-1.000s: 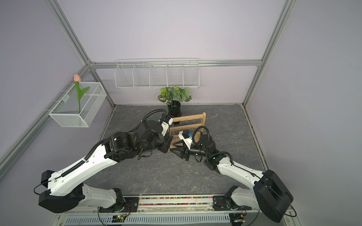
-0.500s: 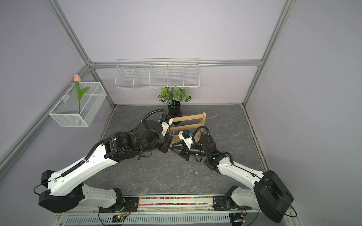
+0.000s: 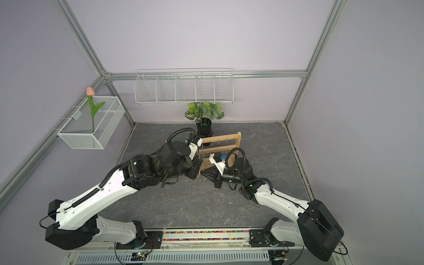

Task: Hang the necklace on the jewelry display stand
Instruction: Pick up the necklace from the center of the board.

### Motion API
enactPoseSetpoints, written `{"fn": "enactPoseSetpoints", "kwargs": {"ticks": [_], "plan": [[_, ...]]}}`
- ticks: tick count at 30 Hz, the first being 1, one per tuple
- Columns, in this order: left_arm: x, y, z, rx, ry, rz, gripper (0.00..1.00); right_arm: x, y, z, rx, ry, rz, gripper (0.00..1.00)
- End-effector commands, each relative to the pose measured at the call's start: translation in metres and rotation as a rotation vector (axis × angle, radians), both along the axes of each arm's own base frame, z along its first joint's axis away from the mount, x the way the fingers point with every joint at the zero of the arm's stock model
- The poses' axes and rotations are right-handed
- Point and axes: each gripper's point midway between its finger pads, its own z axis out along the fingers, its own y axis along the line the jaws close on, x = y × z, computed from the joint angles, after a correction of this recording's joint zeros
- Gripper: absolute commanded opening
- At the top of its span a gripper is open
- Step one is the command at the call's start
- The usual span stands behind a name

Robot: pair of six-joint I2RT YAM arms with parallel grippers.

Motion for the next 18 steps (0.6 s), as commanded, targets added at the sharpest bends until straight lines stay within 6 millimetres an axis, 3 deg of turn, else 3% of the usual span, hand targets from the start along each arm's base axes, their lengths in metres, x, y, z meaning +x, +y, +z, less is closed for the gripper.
{"fn": "enactPoseSetpoints", "kwargs": {"ticks": [1,13,18], "plan": [[0.004,0.006,0.001,-0.001,-0.008,0.025,0.0,-0.004,0.003,0.004,0.0,-0.008,0.022,0.07],[0.023,0.004,-0.053,-0.007,0.115,0.079,0.0,-0.022,-0.002,0.006,-0.053,0.239,0.052,0.07],[0.026,0.018,-0.061,0.001,0.106,0.13,0.14,-0.019,-0.009,0.008,-0.093,0.398,0.034,0.07]]}}
